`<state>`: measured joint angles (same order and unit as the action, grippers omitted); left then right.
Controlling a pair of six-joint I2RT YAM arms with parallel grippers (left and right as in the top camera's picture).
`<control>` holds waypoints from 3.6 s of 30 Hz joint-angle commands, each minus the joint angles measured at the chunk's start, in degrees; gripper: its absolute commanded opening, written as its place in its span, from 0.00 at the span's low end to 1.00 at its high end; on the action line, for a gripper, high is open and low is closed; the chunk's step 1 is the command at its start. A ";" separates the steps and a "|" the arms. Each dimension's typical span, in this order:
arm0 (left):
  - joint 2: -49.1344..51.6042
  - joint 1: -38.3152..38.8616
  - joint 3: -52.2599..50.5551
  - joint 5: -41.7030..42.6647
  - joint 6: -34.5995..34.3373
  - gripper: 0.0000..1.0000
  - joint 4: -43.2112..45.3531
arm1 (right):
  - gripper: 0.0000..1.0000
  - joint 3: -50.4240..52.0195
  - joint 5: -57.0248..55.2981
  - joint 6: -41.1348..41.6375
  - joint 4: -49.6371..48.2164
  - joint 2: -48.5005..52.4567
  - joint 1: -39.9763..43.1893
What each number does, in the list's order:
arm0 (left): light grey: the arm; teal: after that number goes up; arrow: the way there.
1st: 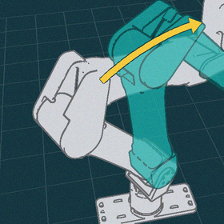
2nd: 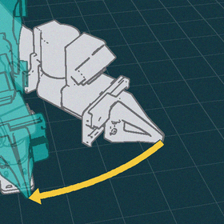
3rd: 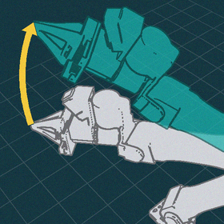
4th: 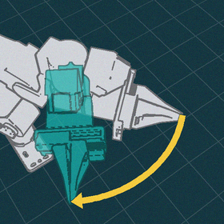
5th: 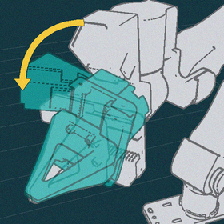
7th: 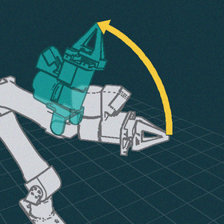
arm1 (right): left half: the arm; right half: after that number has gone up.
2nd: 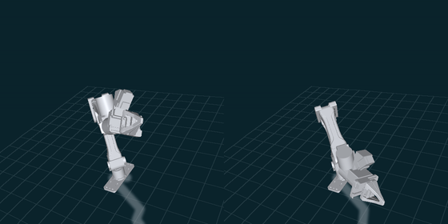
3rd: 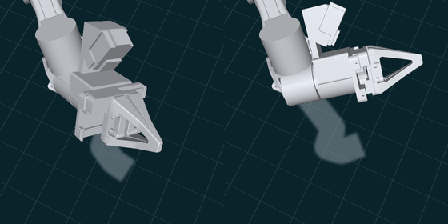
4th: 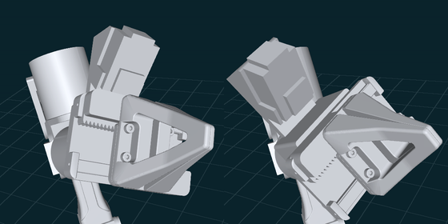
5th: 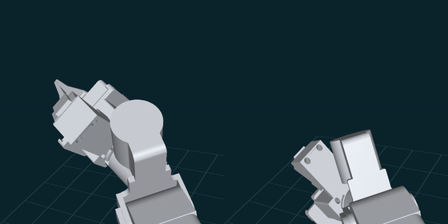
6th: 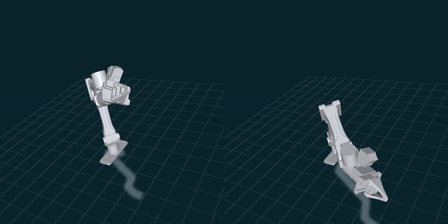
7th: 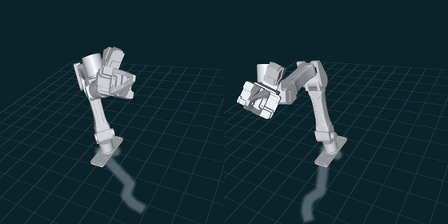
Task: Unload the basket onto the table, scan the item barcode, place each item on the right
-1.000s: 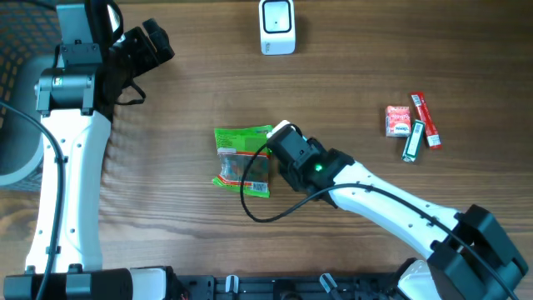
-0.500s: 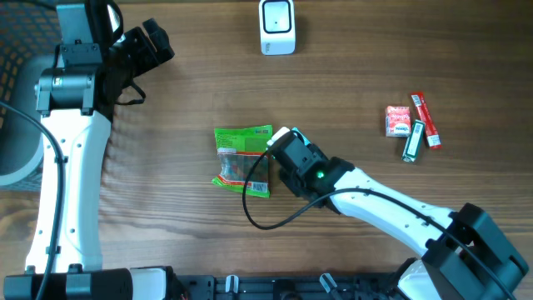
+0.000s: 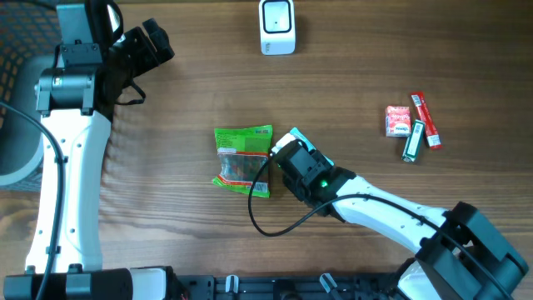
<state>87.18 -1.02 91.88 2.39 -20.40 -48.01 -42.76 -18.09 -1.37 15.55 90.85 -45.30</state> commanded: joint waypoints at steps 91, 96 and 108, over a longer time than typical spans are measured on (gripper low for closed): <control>0.15 0.07 0.07 -0.57 0.70 1.00 0.09 | 0.04 -65.16 84.37 76.11 -48.11 51.17 37.88; 0.15 0.04 0.07 -0.57 0.70 1.00 0.09 | 0.05 -65.13 85.29 58.53 -25.55 37.90 37.88; 0.15 0.07 0.07 -0.57 0.70 1.00 0.09 | 0.05 -57.68 21.07 6.34 61.42 13.09 37.00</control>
<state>87.22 -1.02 91.81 2.39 -20.40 -48.01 -106.02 18.09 5.39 76.66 103.92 -8.10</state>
